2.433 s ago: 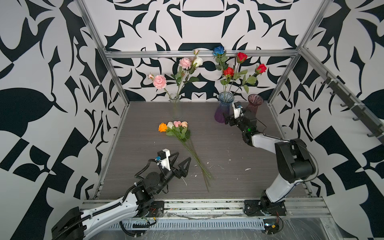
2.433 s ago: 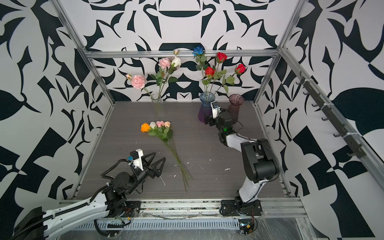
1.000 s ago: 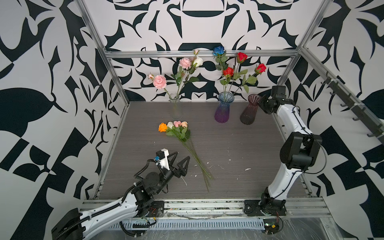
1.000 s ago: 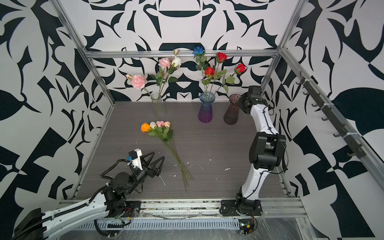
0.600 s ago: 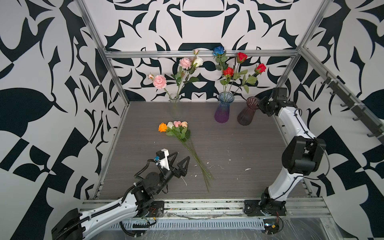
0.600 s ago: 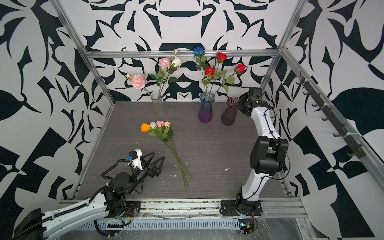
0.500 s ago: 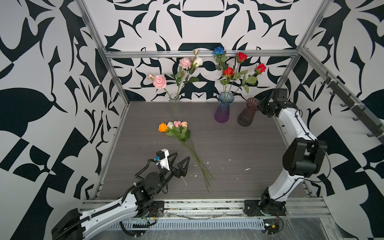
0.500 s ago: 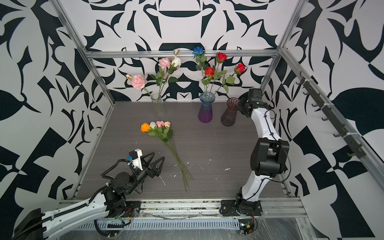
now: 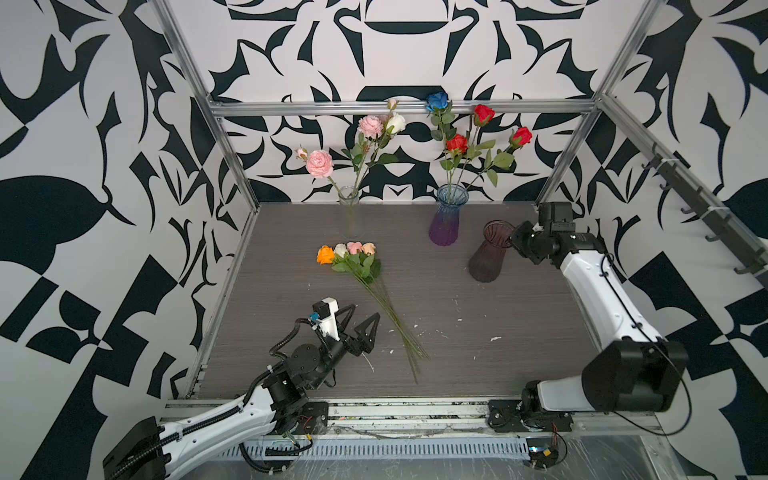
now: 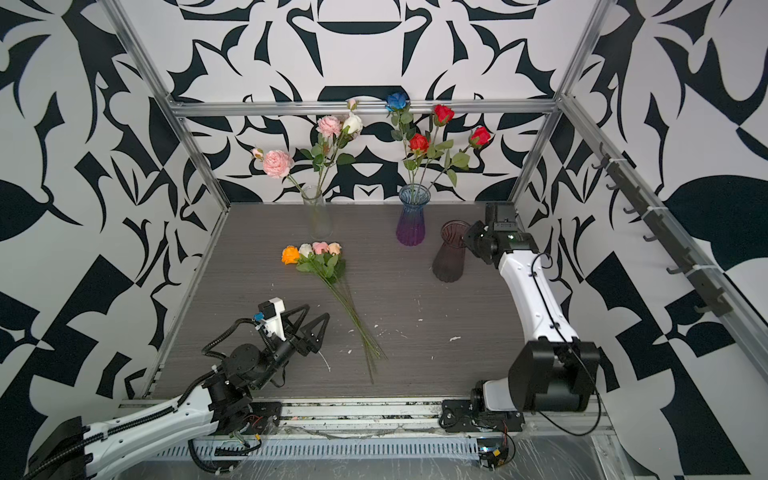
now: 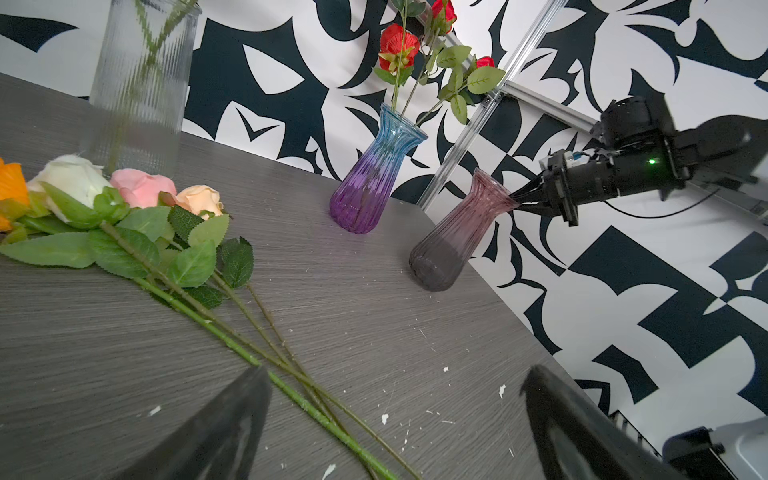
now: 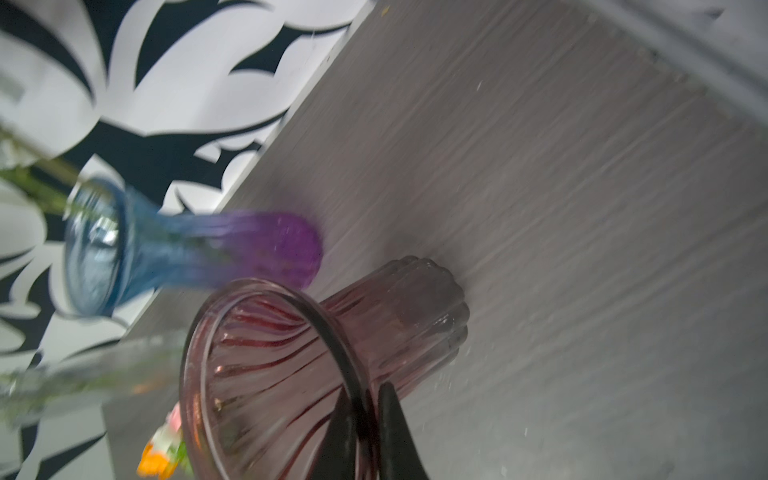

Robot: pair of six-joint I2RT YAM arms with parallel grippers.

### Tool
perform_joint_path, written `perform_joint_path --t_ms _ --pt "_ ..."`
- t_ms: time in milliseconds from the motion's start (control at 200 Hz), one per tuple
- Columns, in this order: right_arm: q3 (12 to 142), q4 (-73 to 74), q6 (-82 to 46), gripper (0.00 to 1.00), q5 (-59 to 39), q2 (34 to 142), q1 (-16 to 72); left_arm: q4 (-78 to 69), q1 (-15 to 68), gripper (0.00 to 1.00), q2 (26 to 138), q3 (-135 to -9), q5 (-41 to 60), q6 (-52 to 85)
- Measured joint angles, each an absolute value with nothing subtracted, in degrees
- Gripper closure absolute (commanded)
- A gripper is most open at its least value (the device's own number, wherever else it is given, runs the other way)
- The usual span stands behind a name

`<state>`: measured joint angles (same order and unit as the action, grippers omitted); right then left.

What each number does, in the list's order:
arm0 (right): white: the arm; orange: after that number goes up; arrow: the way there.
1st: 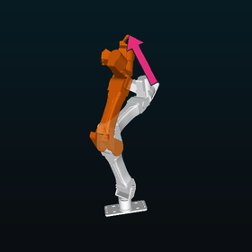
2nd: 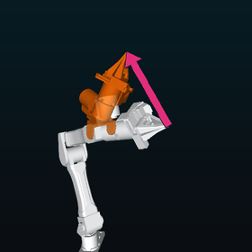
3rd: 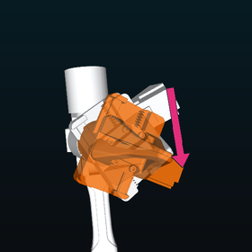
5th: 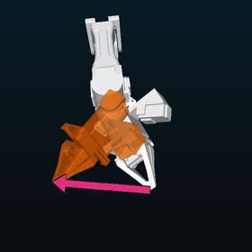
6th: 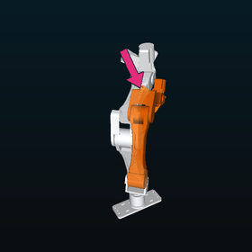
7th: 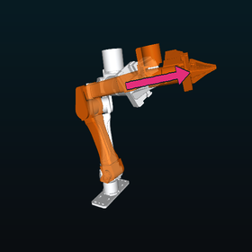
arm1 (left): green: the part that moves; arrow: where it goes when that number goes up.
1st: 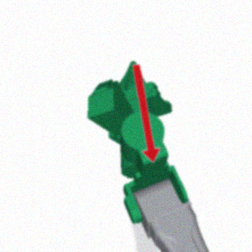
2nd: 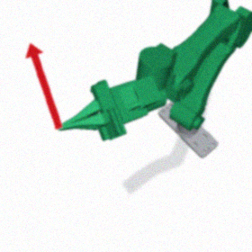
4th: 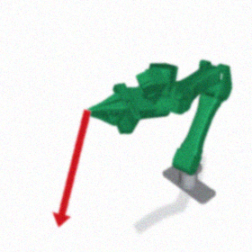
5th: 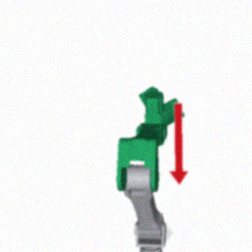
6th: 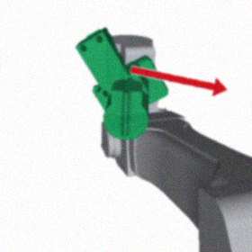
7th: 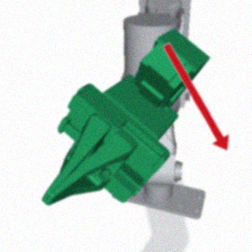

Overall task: Arrange the flowers into the vase
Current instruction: 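Grasp the dark mauve vase rim with the right gripper, then drag the dark mauve vase toward the robot near the loose roses with the right gripper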

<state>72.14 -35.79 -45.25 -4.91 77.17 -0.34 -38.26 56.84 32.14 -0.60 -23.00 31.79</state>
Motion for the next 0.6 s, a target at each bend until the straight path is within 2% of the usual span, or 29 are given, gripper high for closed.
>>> perform_joint_path --t_ms 290,600 --pt "65.9 -39.7 -52.5 1.0 -3.7 64.9 14.1 -38.3 56.8 0.01 33.0 -0.6 -23.2 32.2" --pt "65.9 -40.0 -57.7 1.0 4.7 69.2 38.9 -38.3 56.8 0.01 33.5 -0.6 -23.4 32.8"
